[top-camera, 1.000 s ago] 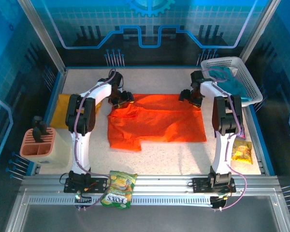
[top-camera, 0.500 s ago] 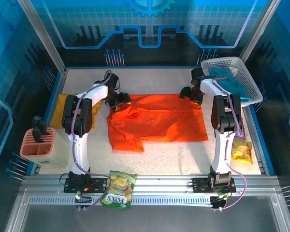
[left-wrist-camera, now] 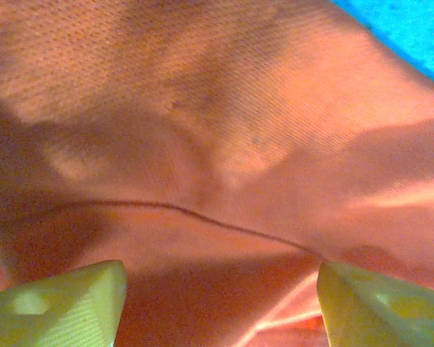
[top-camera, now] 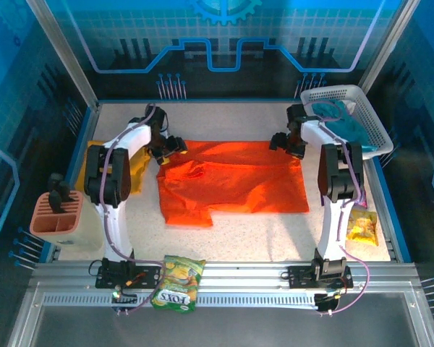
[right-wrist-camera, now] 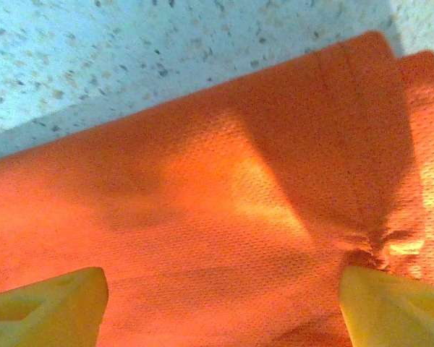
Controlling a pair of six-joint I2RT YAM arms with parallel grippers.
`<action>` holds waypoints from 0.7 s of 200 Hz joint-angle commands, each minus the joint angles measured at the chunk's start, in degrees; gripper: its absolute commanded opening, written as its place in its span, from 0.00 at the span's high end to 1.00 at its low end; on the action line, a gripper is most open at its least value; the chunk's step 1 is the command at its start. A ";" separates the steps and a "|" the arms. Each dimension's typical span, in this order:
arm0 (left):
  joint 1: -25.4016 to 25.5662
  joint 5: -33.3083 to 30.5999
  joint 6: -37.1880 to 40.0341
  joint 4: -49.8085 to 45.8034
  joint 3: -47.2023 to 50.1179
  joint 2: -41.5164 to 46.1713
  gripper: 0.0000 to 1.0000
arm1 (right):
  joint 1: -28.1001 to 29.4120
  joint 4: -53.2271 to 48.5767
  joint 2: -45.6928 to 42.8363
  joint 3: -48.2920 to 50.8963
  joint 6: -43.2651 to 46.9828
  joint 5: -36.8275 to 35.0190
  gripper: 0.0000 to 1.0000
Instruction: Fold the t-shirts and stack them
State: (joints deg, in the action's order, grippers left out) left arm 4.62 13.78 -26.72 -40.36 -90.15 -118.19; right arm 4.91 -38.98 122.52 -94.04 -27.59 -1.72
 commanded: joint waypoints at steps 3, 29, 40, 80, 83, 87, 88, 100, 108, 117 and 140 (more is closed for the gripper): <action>0.36 1.64 1.32 -3.13 0.42 7.89 0.28 | 0.23 0.41 -6.82 1.74 1.54 -0.84 0.12; 1.54 1.55 0.64 -1.86 6.42 15.49 0.27 | 1.48 3.27 -13.86 6.93 1.47 -0.62 0.00; 2.40 0.78 0.29 -1.44 10.05 18.93 0.28 | 1.64 4.91 -16.79 10.33 0.66 0.88 0.00; 5.95 -2.31 -2.98 0.19 26.43 31.67 0.29 | 1.80 7.75 -25.65 22.46 -0.89 3.46 0.00; 6.11 -2.46 -3.33 0.27 27.49 32.50 0.29 | 1.83 7.88 -26.53 23.59 -0.96 3.56 0.00; 6.33 -2.56 -3.76 0.19 29.22 33.76 0.29 | 1.94 8.15 -27.39 24.90 -1.05 3.71 0.00; 6.34 -2.64 -3.90 0.19 29.63 34.14 0.29 | 1.94 8.18 -27.67 25.15 -1.10 3.77 0.00; 7.30 -3.58 -5.35 -0.05 34.17 38.64 0.30 | 2.30 8.64 -30.67 29.21 -1.17 3.17 0.00; 8.08 -4.48 -6.58 -0.23 37.23 42.15 0.30 | 2.70 8.45 -32.64 31.55 -1.43 1.93 0.00; 8.78 -5.33 -8.40 -0.56 40.45 45.83 0.31 | 2.90 8.10 -34.92 34.07 -2.42 0.32 0.00; 11.42 -4.58 -12.99 -3.19 46.76 52.44 0.33 | 3.41 8.79 -40.67 41.42 -4.54 -2.26 0.00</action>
State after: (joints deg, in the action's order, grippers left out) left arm 13.45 10.13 -33.67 -40.62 -47.77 -71.88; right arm 7.29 -30.81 88.07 -57.98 -29.19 -0.62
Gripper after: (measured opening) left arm 0.679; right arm 0.996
